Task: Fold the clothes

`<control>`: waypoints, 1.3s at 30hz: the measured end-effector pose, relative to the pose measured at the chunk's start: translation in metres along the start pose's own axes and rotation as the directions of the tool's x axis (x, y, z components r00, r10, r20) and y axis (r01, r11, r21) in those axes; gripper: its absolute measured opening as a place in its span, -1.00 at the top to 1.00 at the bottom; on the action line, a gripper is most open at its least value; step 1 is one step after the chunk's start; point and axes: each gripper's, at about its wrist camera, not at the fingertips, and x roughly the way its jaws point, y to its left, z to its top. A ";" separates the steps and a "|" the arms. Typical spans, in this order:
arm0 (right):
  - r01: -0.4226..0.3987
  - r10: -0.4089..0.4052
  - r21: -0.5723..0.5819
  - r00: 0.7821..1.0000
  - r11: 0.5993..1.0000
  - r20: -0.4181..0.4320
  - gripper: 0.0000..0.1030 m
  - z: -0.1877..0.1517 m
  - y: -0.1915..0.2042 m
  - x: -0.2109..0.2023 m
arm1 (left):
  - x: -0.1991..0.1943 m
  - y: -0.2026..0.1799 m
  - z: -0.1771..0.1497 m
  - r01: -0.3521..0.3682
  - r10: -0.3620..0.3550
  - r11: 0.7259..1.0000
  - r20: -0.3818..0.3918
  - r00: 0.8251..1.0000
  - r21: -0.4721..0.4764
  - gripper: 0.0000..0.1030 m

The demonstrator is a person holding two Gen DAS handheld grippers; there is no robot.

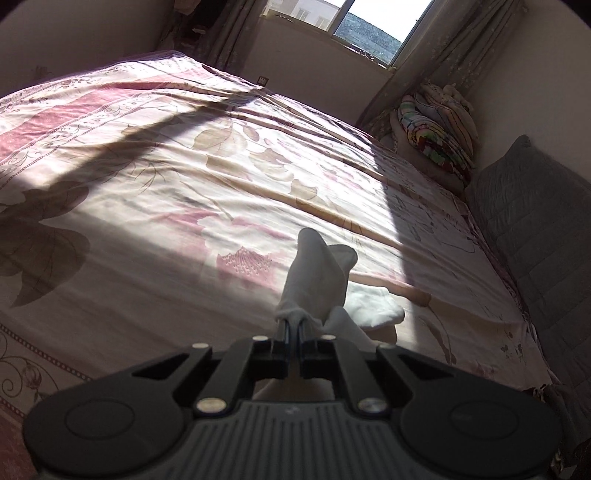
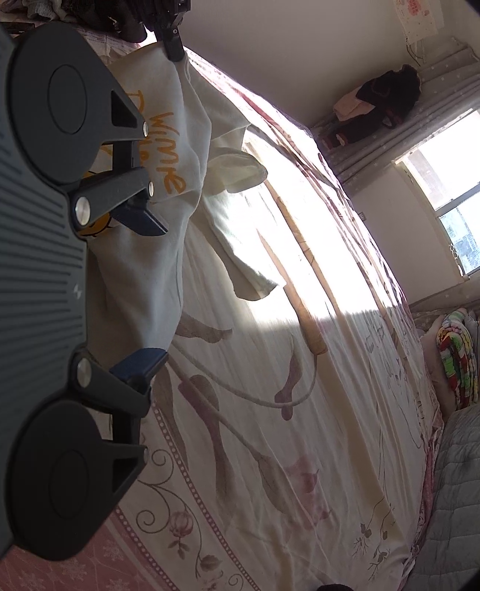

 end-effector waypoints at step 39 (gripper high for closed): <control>-0.108 0.122 0.212 0.991 0.971 -0.052 -0.36 -0.028 0.001 0.012 | 0.029 0.135 -0.047 0.165 -0.249 0.867 -0.121 0.961 -0.470 -0.03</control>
